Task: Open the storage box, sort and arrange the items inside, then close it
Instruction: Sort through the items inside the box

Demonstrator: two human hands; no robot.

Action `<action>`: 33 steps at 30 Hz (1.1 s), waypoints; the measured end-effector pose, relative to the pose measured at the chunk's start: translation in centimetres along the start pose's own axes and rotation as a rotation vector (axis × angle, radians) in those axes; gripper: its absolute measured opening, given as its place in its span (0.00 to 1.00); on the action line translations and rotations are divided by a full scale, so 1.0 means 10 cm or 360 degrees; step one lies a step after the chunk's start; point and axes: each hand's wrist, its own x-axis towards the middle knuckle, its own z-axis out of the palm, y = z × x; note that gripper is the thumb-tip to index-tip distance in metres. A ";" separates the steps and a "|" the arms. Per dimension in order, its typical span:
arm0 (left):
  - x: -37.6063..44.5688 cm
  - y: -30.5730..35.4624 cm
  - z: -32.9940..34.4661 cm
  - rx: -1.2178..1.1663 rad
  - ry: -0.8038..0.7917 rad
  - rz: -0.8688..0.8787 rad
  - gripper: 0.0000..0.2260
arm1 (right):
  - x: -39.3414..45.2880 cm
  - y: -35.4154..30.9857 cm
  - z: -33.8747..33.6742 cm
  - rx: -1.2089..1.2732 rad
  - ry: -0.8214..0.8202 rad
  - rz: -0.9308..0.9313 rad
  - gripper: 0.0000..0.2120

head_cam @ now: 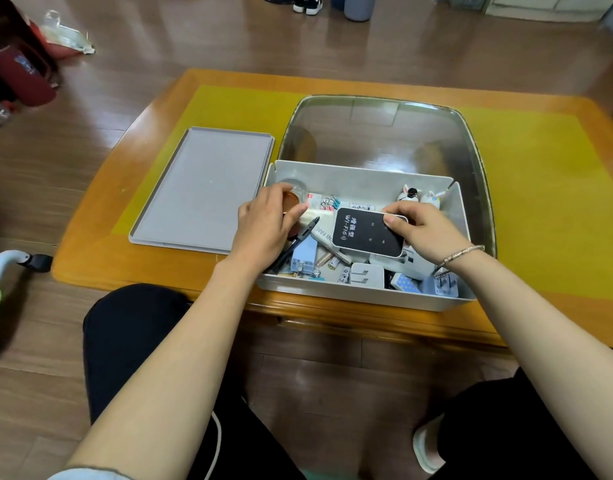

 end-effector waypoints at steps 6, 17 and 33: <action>-0.03 -0.01 -0.02 0.0076 0.0090 0.0035 0.21 | 0.04 -0.10 0.18 0.0010 -0.0036 -0.0095 0.08; -0.07 0.05 -0.06 -0.0153 0.0326 0.0003 0.17 | -0.04 -0.24 0.39 -0.0061 -0.0402 -0.0132 0.07; -0.07 0.04 -0.04 -0.0154 0.0310 0.0091 0.13 | 0.73 0.13 0.42 -0.0892 -0.0217 0.0228 0.22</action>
